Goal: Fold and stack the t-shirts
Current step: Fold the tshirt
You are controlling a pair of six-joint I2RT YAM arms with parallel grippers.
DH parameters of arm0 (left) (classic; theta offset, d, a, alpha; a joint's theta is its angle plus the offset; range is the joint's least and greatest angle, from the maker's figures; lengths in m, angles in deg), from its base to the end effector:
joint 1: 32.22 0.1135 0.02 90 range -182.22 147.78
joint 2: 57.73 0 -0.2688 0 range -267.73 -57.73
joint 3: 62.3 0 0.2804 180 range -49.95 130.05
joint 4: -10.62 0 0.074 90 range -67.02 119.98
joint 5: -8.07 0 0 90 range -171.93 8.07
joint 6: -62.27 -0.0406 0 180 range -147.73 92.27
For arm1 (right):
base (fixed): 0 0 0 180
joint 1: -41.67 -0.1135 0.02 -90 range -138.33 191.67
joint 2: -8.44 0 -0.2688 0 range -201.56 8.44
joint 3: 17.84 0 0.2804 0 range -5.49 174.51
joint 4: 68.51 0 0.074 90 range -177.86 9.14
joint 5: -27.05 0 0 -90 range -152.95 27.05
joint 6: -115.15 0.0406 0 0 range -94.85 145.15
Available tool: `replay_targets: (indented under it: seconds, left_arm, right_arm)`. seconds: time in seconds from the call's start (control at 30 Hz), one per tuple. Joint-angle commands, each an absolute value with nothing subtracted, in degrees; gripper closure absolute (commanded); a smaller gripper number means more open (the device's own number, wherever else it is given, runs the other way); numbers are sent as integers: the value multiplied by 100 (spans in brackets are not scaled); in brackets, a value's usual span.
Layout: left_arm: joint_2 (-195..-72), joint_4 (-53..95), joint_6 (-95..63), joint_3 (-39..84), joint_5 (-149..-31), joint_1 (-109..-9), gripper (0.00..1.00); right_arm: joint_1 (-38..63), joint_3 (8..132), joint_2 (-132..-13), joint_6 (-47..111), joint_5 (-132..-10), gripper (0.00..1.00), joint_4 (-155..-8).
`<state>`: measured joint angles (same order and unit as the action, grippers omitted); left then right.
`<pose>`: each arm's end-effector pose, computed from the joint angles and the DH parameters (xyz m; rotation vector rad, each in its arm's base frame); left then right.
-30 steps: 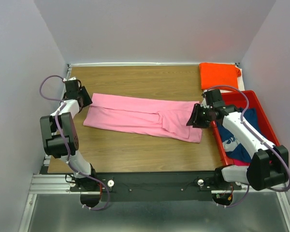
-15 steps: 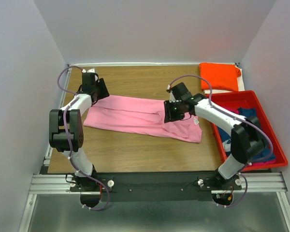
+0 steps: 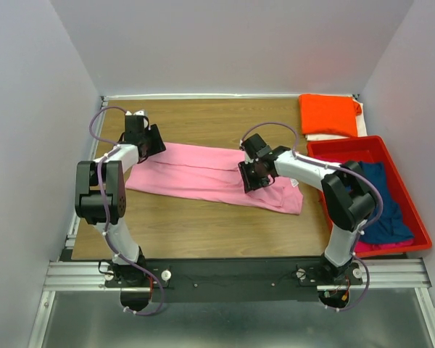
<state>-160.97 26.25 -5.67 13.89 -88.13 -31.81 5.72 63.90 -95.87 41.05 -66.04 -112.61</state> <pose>0.4154 -0.0014 0.1701 -0.3999 2.2969 -0.3158 0.3150 0.2312 0.1612 -0.4994 2.7361 0.3185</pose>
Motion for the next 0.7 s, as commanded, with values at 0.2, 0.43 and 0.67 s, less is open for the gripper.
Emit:
replay_targets:
  seconds: [0.2,0.43,0.67]
  left_arm:
    - [-16434,2465,-629,1369,-8905,-3169,32]
    - [-16513,2474,-673,1378,-8914,-3160,32]
    - [-16557,2509,-761,1386,-8887,-3160,32]
  right_arm:
    - [537,6500,-9615,4272,-5821,83,-11136]
    - [546,6500,-9333,4738,-5049,75,-11681]
    - [546,6755,-9377,4844,-4284,50,-12304]
